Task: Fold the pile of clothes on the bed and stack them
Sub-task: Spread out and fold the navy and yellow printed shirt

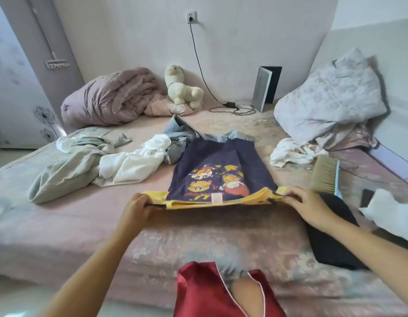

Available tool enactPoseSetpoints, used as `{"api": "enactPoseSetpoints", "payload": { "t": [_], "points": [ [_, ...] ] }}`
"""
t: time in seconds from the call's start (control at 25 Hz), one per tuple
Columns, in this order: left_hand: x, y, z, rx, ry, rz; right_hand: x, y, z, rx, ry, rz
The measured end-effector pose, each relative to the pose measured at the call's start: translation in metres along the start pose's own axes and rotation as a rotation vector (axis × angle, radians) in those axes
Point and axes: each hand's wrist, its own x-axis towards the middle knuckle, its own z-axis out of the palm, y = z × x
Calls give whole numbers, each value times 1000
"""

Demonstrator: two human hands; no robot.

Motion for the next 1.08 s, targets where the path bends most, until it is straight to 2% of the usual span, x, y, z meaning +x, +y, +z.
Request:
{"api": "enactPoseSetpoints", "payload": {
  "t": [0.12, 0.28, 0.4, 0.48, 0.52, 0.6, 0.68, 0.72, 0.8, 0.84, 0.96, 1.08],
  "points": [
    [-61, -39, 42, 110, -143, 22, -52, 42, 52, -21, -136, 70],
    [-102, -63, 73, 466, -482, 186, -90, 80, 96, -146, -119, 92],
    [-98, -55, 73, 653, -411, 282, -103, 86, 103, -201, -10, -1],
    [-94, -52, 66, 710, -386, 283, -102, 82, 104, -198, 13, -62],
    [-94, -51, 65, 798, -411, 328, -99, 82, 102, -216, -51, -53],
    [-93, -53, 66, 874, -632, 361, -98, 83, 103, -243, -260, 3],
    [-77, -48, 71, 944, -732, 371, -93, 79, 95, -175, -317, 90],
    [-63, -35, 76, 914, -692, 389, -85, 77, 89, -103, -265, 128],
    [-35, -4, 89, 712, -450, 459, -67, 72, 78, 14, -125, 227],
    [-24, 15, 100, 608, -424, 443, -58, 72, 73, 46, -65, 288],
    [-9, 80, 151, 472, -552, 371, -28, 82, 67, 125, 109, 546],
    [-9, 135, 220, 399, -632, 411, 5, 99, 67, 407, 373, 812]
  ]
}}
